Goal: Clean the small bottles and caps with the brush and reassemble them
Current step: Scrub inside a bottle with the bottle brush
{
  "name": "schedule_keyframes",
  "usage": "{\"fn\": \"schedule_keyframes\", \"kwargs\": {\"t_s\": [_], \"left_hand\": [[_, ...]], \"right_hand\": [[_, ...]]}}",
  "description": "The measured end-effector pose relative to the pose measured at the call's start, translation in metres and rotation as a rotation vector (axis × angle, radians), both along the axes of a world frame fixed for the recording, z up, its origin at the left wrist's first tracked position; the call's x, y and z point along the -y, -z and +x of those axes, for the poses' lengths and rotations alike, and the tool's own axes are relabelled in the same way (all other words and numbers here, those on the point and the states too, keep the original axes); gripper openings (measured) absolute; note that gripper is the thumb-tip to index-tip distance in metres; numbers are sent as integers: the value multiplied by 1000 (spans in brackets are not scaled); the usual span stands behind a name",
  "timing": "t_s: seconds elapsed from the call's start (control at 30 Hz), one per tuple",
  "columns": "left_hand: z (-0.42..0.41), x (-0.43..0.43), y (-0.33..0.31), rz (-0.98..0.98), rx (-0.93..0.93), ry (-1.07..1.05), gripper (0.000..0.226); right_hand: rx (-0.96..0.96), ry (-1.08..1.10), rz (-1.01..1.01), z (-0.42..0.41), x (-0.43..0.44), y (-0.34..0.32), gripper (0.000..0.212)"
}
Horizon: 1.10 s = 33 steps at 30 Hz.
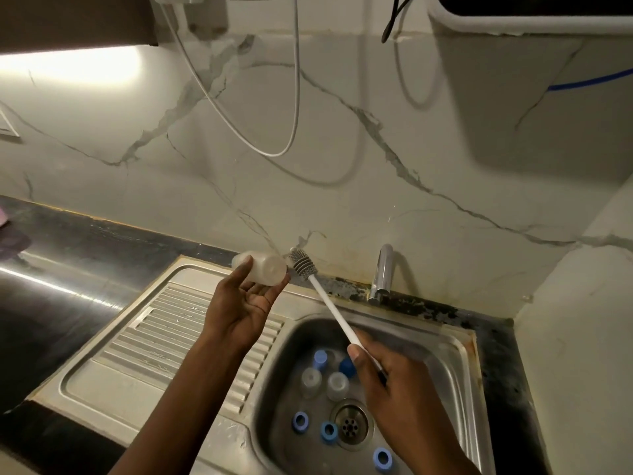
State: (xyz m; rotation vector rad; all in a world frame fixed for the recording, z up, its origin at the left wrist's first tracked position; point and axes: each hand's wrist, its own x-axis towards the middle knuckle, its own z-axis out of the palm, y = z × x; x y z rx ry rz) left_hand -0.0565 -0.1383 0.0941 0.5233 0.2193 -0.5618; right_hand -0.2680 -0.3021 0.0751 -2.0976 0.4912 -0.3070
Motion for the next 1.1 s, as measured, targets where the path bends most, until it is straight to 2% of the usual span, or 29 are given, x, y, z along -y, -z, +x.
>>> {"fn": "schedule_keyframes", "kwargs": {"t_s": [0.03,0.07,0.17,0.37,0.47,0.63,0.87,1.0,1.1], "left_hand": [[-3,3,1,-32,-1,-2,103],[-7,7,1,-46,-1,4,100],[-24,23,1,-30,-46,27,64],[-35,33,-7,-116,-103,74,43],[-26,27,-8,-94,-101,12,46],[-12,18,-4,-48,-91,25,51],[-33,33,-2,-86,-121,120,52],[-28,35,-6,-116,-123,90,50],[-13,27,-10,-140,-125,42,54]], "right_hand": [[-15,-7,12,0,-3,0,33],[-28,-15,21,2,-6,1,37],[-19,-2,33,11,-15,8,53],[-12,-20,-19,20,-14,1,63],[-32,-77,-93,15,-12,-4,62],[-48,-91,-209,9,1,-10,45],[15,-65,-229,26,1,-15,46],[44,-78,-255,28,-8,-15,51],[14,-133,-181,21,-17,-16,61]]}}
